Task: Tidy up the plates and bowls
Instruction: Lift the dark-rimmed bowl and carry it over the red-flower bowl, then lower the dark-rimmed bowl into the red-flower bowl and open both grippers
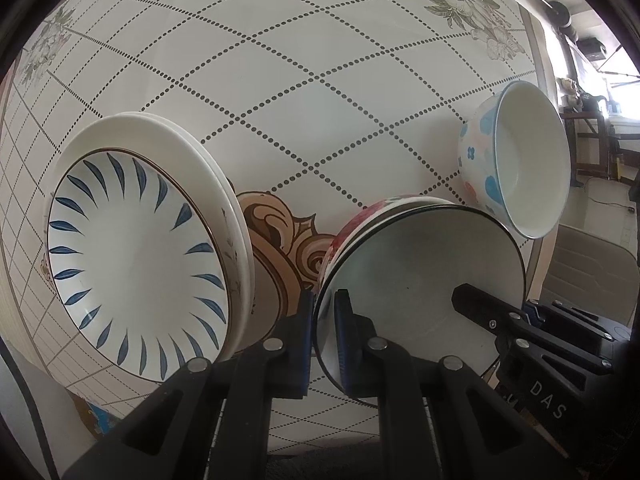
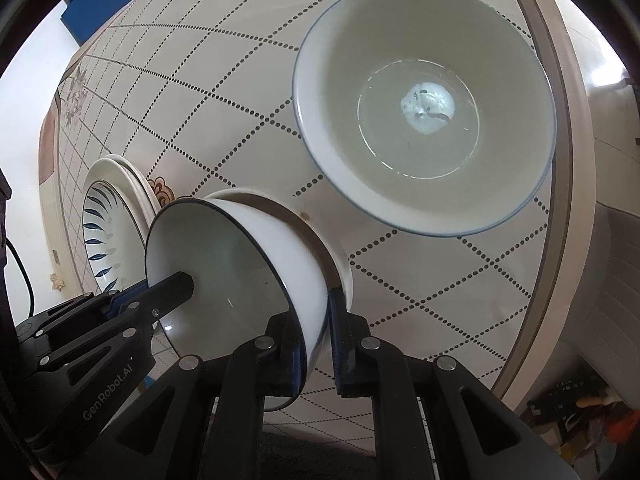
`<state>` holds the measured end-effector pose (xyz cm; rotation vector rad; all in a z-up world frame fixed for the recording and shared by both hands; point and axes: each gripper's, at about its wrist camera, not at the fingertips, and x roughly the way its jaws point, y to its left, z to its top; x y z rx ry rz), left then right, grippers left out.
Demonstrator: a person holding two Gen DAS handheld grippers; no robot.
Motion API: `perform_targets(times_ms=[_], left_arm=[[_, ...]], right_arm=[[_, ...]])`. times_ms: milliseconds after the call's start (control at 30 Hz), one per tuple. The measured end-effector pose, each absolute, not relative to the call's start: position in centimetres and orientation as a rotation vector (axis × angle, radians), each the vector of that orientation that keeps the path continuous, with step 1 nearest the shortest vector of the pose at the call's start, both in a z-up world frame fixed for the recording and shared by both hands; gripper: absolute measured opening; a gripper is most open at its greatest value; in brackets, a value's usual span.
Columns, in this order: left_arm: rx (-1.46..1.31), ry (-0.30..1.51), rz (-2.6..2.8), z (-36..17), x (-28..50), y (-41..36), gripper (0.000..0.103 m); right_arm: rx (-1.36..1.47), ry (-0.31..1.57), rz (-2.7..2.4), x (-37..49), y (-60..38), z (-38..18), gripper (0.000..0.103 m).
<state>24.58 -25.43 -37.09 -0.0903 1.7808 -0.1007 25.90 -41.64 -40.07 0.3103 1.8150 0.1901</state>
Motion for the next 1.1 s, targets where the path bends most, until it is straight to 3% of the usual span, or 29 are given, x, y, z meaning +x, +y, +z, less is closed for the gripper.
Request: perform_targets(times_ms=[367,567,633,700,933,1100], left_arm=[[-0.074,1.760,-0.091,-36.4,24.9,-26.3,0.008],[-0.089,1.763,-0.092,-36.9,24.5,-26.2,0.008],[-0.093,1.762,-0.094,-37.0,24.5,-26.3,0.008],[-0.085,1.759,-0.091,-37.0,24.3,-26.4,0.008],[-0.095,1.753,-0.086,-36.6,24.2,-26.8,0.008],[-0.106,1.690,-0.060,-33.4,23.7,-26.2,0.011]], right_arm=[[0.259,1.824,0.202,25.3,-41.2,-39.4,0.013],[0.353,1.823,0.201,25.6,-42.3,-39.0,0.019],[0.383,1.815,0.191,25.5,-43.0,-38.7,0.018],[0.360,1.809,0.187,25.3,-43.2,-38.7,0.005],[0.421,1.800,0.194,25.0,-43.9,-39.3,0.005],[0.364,1.743,0.226,24.9,-43.9,-37.6,0.006]])
